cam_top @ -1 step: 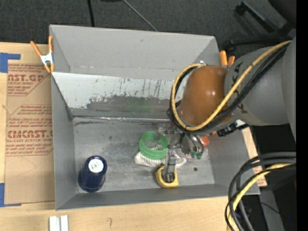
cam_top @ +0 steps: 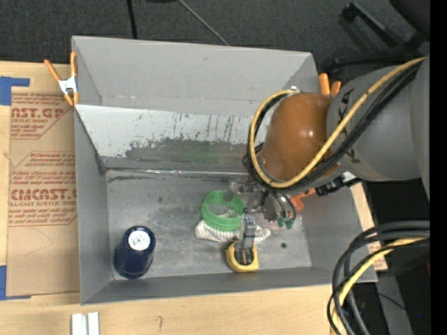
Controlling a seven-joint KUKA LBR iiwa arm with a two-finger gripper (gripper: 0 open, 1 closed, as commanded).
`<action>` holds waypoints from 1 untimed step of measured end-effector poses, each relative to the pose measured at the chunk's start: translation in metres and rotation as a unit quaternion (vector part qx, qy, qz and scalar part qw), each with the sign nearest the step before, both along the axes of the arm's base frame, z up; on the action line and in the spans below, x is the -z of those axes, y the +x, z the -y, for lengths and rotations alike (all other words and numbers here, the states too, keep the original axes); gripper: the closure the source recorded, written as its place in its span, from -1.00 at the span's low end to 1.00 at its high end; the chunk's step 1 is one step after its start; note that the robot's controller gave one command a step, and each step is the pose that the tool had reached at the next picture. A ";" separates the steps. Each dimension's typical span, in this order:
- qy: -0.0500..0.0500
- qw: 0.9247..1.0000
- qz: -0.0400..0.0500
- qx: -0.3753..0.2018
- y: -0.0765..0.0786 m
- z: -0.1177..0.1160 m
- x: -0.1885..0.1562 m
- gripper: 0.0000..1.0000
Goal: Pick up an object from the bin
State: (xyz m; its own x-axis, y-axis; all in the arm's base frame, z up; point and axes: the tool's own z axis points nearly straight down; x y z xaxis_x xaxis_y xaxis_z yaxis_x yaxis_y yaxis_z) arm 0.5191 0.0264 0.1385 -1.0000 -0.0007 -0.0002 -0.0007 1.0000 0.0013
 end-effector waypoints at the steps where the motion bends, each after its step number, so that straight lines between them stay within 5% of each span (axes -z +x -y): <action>1: 0.000 0.999 0.001 -0.032 0.004 -0.008 0.068 1.00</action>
Offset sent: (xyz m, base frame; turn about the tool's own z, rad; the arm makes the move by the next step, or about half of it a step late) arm 0.0000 0.0000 0.0000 0.0000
